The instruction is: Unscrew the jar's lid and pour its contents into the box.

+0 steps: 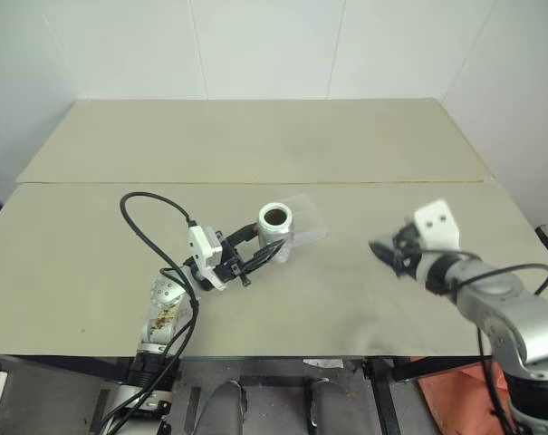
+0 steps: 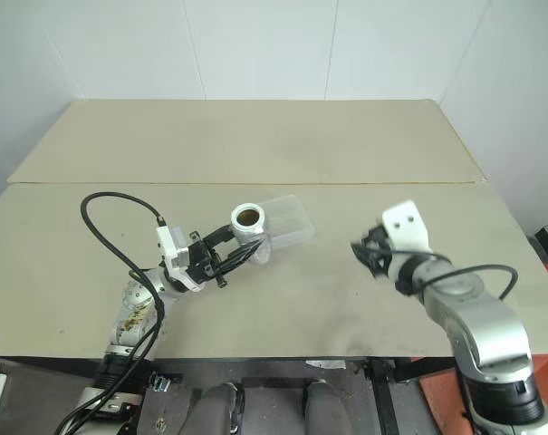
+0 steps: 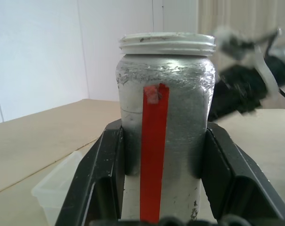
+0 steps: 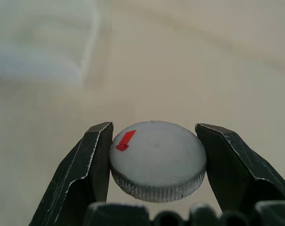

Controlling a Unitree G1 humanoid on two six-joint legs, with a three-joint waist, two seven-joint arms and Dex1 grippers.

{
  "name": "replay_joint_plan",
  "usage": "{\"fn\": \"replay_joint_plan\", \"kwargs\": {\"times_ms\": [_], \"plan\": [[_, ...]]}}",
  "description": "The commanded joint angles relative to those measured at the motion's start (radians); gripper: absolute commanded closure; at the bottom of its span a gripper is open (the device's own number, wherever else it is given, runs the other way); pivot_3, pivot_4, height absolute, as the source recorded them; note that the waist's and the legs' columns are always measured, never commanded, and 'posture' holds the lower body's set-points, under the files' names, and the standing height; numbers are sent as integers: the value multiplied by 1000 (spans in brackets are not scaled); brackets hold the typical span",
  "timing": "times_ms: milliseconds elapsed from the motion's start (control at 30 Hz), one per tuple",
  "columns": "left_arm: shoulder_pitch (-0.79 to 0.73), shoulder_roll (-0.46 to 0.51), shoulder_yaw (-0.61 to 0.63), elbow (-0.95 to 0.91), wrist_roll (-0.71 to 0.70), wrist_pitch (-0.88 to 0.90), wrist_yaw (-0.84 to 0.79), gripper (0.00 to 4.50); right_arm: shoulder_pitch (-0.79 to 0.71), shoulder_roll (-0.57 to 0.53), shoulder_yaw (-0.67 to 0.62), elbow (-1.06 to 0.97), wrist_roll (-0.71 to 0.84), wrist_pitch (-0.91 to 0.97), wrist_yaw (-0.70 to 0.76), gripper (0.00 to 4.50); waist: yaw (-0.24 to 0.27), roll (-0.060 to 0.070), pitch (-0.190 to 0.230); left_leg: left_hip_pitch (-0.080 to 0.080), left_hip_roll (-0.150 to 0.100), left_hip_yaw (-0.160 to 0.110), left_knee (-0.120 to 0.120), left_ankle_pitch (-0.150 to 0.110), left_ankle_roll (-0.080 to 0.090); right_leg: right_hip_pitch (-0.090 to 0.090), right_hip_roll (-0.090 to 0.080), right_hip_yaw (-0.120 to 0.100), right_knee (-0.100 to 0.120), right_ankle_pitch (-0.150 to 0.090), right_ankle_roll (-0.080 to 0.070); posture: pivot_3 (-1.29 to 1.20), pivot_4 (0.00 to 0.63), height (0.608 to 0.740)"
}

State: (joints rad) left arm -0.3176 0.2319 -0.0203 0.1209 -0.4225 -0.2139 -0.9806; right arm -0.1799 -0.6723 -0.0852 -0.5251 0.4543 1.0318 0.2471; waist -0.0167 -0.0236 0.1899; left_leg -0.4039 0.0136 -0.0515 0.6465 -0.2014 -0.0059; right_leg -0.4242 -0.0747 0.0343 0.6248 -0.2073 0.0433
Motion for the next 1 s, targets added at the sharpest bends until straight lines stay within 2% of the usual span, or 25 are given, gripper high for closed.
{"fn": "replay_joint_plan", "kwargs": {"times_ms": [33, 167, 233, 267, 367, 533, 700, 800, 933, 1000], "plan": [[-32, 5, 13, -8, -12, -13, -3, 2615, 25, -1, 32, -30, 1, 51, 19, 1763, -4, 0, 0, 0, 0, 1, 0, 0, 0, 0, 0, 1, 0, 0, 0, 0, 150, 740], [-46, 11, 25, 5, -11, -17, -2, 2615, 66, 20, 38, -11, 5, 66, 41, 1763, -1, -1, -1, 2, 0, 1, 1, 0, 0, 2, 1, 2, 0, 0, -1, 0, 150, 740], [-46, 17, 30, 4, -9, -19, 0, 2615, 85, 22, 32, -22, 10, 65, 53, 1052, 0, -2, -1, 2, 0, 1, 1, 0, 0, 2, 1, 2, 0, -1, -2, 0, 150, 740], [-46, 20, 32, 3, -8, -19, 0, 2615, 90, 24, 28, -26, 10, 66, 55, 923, 2, -2, -1, 2, 0, 1, 0, 0, 0, 2, 1, 2, 0, -1, -2, 0, 150, 740], [-46, 31, 42, 3, -4, -15, 6, 2615, 76, 26, 5, -50, 18, 75, 64, 37, -1, -2, -1, 2, 1, 1, 0, 0, 0, 1, 1, 2, 0, 1, 1, 0, 150, 740], [-69, 59, 53, 16, 9, 11, 28, 2615, 9, 18, -69, -128, 62, 80, 93, 12, -1, -2, -1, 1, 1, 1, 0, 0, 0, 0, 1, 2, 0, 1, 1, 0, 150, 740], [-167, 113, 66, 98, 69, 29, 77, 2615, -114, 30, -175, -205, 159, 104, 113, 12, 2, -3, -1, 0, 0, 1, 1, 0, 0, 0, 2, 2, 0, 1, 1, 0, 150, 740], [-235, 140, 55, 190, 120, 15, 91, 2615, -149, -16, -152, -221, 156, 116, 121, 12, 5, -3, -1, 0, 0, 0, 1, 0, 0, 1, 2, 2, -1, 1, 1, 0, 150, 740], [-370, 161, 9, 384, 272, -100, 155, 2615, -159, -15, -123, -225, 149, 99, 106, 12, 5, -3, -1, -2, 0, 1, 0, 0, 0, 0, 1, 2, -3, 1, 2, 0, 150, 740], [-491, 187, -53, 549, 454, -270, 283, 2615, -162, -5, -114, -225, 145, 97, 93, 12, 9, -4, -1, -3, -1, 0, 0, 0, 0, 0, 1, 1, -4, 1, 2, 0, 150, 740]]}}
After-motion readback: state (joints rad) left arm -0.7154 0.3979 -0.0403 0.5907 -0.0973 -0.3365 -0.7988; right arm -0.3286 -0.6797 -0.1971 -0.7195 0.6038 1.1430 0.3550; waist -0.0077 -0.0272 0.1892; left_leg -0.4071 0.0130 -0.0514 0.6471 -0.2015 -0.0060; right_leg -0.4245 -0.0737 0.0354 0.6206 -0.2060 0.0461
